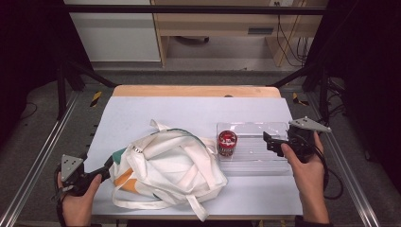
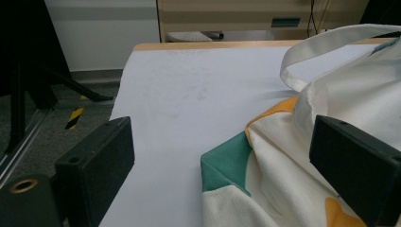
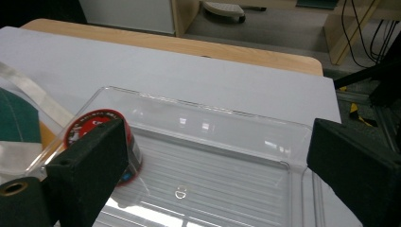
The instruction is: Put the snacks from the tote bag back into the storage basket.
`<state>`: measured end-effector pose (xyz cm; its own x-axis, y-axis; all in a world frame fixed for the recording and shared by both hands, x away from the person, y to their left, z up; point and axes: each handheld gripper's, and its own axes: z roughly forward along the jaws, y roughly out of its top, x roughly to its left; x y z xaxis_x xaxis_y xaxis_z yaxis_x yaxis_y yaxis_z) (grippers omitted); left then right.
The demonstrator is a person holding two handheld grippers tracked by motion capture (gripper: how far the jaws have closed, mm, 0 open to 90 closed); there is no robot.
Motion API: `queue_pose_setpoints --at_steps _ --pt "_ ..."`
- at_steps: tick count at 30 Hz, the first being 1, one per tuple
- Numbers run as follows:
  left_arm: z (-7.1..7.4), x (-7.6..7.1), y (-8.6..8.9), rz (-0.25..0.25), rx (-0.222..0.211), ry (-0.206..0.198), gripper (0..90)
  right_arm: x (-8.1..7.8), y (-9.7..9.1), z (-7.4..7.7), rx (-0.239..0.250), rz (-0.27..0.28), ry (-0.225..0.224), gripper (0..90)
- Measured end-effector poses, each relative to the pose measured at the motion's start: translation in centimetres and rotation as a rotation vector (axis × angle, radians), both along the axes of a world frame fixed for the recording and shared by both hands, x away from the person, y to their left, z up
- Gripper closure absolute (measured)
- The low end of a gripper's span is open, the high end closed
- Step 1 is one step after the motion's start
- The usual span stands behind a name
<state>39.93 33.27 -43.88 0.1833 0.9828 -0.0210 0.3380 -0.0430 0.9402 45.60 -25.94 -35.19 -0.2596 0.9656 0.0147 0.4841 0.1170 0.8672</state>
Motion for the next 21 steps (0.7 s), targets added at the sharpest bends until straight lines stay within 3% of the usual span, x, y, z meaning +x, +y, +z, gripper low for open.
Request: queue_pose_setpoints --at_steps 10,21 --pt "0.0 0.0 0.1 0.0 -0.001 0.0 7.5 0.2 -3.0 -1.6 -0.003 -0.053 0.03 6.8" --pt "0.0 0.0 0.1 0.001 0.0 0.001 7.5 0.1 -5.6 -3.6 0.033 -0.053 0.077 7.1"
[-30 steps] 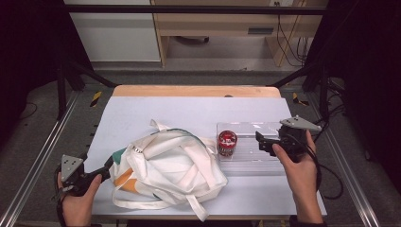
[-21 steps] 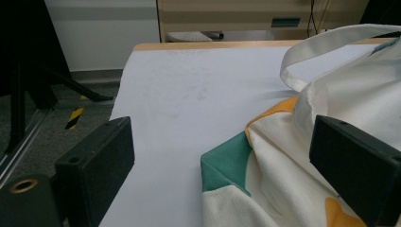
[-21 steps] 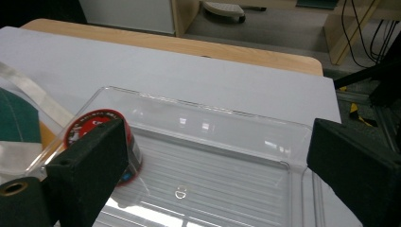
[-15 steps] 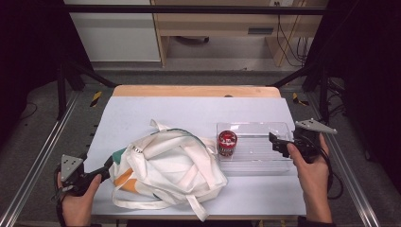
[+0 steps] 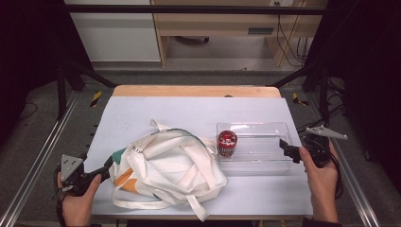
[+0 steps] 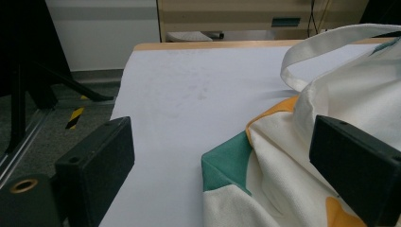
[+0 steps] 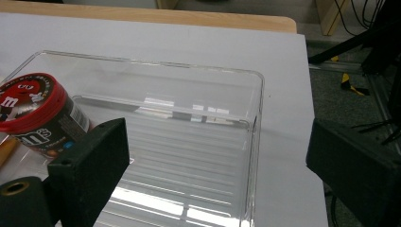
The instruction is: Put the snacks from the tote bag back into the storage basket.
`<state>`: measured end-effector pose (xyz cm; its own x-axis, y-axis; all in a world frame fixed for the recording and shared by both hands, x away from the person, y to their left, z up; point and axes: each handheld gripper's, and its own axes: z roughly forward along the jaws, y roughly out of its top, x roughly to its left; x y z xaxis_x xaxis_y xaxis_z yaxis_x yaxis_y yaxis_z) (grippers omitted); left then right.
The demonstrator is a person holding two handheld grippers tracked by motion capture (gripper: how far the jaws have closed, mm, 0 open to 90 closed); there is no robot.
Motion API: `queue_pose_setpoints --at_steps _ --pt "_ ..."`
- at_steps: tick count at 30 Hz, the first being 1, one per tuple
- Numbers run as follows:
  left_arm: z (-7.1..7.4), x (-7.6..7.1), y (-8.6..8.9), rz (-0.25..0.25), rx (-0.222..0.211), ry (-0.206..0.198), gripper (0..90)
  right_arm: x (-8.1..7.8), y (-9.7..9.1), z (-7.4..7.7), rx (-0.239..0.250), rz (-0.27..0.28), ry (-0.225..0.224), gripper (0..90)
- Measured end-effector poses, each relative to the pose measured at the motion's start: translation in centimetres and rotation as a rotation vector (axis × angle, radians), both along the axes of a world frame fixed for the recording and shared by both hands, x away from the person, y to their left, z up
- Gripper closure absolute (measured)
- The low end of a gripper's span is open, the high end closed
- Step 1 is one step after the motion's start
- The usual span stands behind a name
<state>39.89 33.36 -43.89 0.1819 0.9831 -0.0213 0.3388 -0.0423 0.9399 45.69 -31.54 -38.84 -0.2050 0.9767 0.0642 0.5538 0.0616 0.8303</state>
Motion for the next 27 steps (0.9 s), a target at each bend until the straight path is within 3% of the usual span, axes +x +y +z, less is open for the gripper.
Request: queue_pose_setpoints --at_steps 8,13,20,27 --pt "0.0 0.0 0.0 0.002 -0.001 0.001 7.5 -1.0 -0.6 -0.8 0.015 0.052 -0.009 6.8" --pt "0.0 -0.1 0.0 0.003 -0.001 0.001 7.6 -2.1 -0.8 -1.9 -0.001 0.092 -0.001 6.3" --pt "0.0 -0.1 0.0 0.004 0.003 0.0 7.6 -3.3 -1.4 -3.1 0.022 0.073 0.018 5.7" --pt "0.0 -0.1 -0.1 0.003 0.004 0.0 7.7 -4.3 -1.6 -4.8 0.019 0.044 0.064 5.5"
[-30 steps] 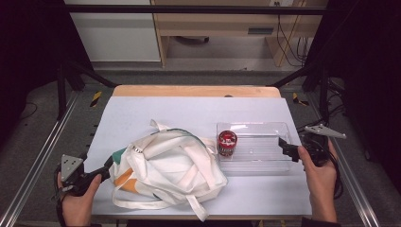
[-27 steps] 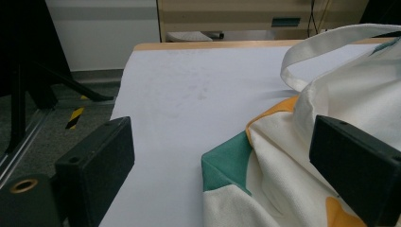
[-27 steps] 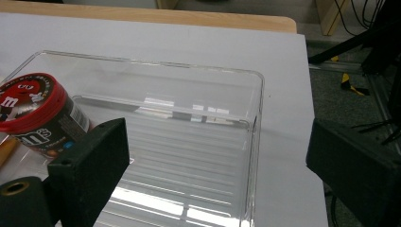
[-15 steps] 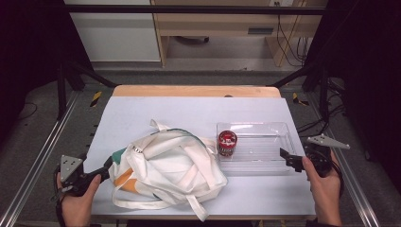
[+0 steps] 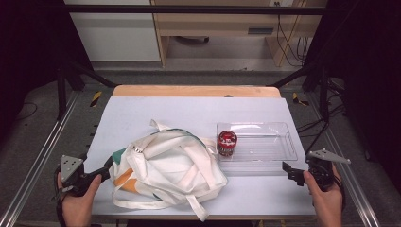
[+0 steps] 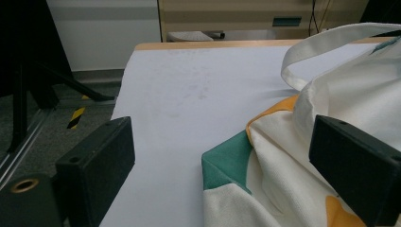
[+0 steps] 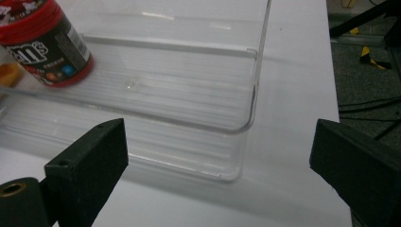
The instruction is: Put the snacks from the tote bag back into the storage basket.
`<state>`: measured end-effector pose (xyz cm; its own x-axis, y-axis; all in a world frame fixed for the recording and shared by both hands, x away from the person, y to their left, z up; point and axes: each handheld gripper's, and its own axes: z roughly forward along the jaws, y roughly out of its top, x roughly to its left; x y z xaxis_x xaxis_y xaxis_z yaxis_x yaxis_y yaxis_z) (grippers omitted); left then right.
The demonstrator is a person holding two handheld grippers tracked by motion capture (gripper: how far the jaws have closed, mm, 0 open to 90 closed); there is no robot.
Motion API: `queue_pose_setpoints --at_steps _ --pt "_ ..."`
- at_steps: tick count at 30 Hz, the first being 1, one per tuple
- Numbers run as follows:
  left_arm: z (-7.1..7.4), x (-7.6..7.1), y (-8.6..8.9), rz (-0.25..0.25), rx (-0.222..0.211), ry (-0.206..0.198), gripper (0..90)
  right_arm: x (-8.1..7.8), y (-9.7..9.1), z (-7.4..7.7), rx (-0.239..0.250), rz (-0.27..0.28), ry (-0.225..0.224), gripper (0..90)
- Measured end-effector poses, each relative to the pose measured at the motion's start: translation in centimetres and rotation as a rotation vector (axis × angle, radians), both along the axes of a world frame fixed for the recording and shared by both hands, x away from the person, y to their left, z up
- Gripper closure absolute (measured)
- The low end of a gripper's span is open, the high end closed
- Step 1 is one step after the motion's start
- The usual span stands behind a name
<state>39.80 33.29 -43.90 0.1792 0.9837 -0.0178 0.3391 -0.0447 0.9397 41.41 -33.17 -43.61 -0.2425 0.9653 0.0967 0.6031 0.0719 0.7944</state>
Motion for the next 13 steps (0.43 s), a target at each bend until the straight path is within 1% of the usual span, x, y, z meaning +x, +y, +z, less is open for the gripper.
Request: queue_pose_setpoints --at_steps 4,9,11,13 --pt "0.0 0.0 0.0 0.001 0.0 0.0 7.7 -0.3 0.2 -0.6 -0.029 0.009 0.027 5.5" --pt "0.0 0.0 0.0 -0.001 0.0 0.0 7.8 -0.1 0.4 -1.5 -0.039 0.012 0.069 5.5" --pt "0.0 0.0 -0.1 -0.001 0.001 -0.001 7.8 0.0 0.5 -1.9 -0.053 0.021 0.087 5.6" --pt "0.0 0.0 -0.1 -0.001 0.003 0.0 7.8 0.1 0.5 -2.1 -0.048 0.026 0.103 5.6"
